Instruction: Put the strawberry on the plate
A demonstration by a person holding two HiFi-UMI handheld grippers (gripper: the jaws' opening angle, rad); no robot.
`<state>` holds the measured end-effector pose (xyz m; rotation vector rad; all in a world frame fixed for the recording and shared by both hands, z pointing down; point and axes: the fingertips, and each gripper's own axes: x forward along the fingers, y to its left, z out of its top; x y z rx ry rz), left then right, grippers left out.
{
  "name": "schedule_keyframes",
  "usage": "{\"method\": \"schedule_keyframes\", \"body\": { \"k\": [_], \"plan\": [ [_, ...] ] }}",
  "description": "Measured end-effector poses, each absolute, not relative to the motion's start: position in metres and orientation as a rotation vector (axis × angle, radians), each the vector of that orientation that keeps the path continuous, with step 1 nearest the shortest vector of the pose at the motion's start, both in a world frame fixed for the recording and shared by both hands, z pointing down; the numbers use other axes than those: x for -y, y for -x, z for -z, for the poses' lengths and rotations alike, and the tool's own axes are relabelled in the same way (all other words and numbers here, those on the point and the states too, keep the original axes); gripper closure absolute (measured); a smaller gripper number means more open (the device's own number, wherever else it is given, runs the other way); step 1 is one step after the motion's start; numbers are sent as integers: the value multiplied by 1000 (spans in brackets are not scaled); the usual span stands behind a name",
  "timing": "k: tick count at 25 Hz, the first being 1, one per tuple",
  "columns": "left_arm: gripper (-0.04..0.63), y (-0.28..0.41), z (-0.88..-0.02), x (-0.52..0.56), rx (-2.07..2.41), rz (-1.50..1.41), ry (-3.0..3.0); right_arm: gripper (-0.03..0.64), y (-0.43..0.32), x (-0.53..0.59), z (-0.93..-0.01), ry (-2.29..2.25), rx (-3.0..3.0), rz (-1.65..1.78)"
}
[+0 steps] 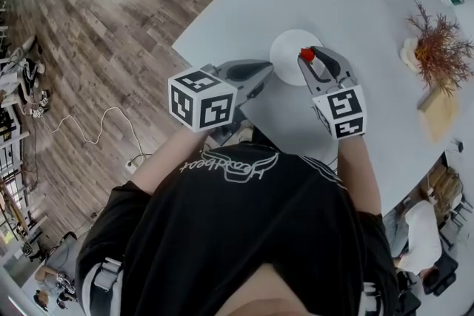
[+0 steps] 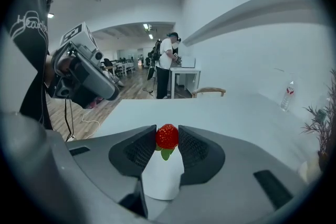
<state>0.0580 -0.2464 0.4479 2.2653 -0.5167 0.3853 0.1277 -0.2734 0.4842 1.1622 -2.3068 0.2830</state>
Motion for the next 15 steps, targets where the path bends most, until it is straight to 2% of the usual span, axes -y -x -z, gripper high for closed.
{"method": "schedule_keyframes", "body": {
  "k": [15],
  "plan": [
    [589,-56,-470,248,544,-410,-2203,491,-128,281,-558,-1052,2168,-308]
  ]
}}
